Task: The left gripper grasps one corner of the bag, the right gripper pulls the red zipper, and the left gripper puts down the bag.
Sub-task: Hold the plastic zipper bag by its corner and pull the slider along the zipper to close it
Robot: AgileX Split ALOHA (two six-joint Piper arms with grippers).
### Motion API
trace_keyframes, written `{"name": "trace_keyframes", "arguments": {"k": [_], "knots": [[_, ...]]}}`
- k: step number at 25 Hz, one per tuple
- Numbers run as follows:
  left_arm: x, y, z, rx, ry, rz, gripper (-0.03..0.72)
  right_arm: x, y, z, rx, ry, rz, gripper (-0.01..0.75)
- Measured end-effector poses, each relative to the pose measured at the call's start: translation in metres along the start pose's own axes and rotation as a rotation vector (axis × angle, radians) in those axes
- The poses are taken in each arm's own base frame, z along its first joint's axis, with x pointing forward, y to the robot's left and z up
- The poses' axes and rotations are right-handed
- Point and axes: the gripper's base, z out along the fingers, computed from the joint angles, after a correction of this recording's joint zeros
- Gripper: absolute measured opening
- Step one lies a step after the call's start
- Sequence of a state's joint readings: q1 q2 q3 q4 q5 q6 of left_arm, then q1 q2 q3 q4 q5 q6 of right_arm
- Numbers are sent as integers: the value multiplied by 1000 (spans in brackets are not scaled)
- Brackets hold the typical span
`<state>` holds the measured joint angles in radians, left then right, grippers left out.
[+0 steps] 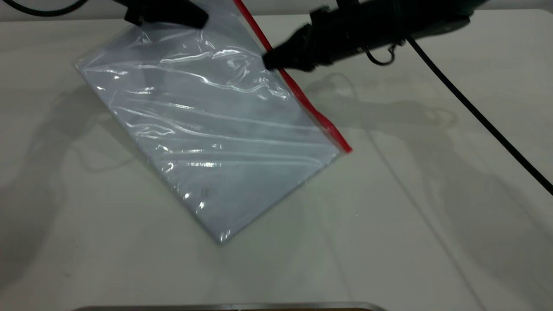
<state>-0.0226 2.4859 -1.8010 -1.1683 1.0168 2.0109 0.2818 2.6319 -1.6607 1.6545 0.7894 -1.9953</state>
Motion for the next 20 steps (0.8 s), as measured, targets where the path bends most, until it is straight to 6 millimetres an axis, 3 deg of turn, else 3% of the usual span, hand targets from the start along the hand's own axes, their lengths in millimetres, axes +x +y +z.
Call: {"name": "trace_keyframes", "arguments": {"k": [20], "knots": [[-2, 8, -9, -75, -80, 1, 53, 45, -44, -57, -16, 237, 166, 38]]}}
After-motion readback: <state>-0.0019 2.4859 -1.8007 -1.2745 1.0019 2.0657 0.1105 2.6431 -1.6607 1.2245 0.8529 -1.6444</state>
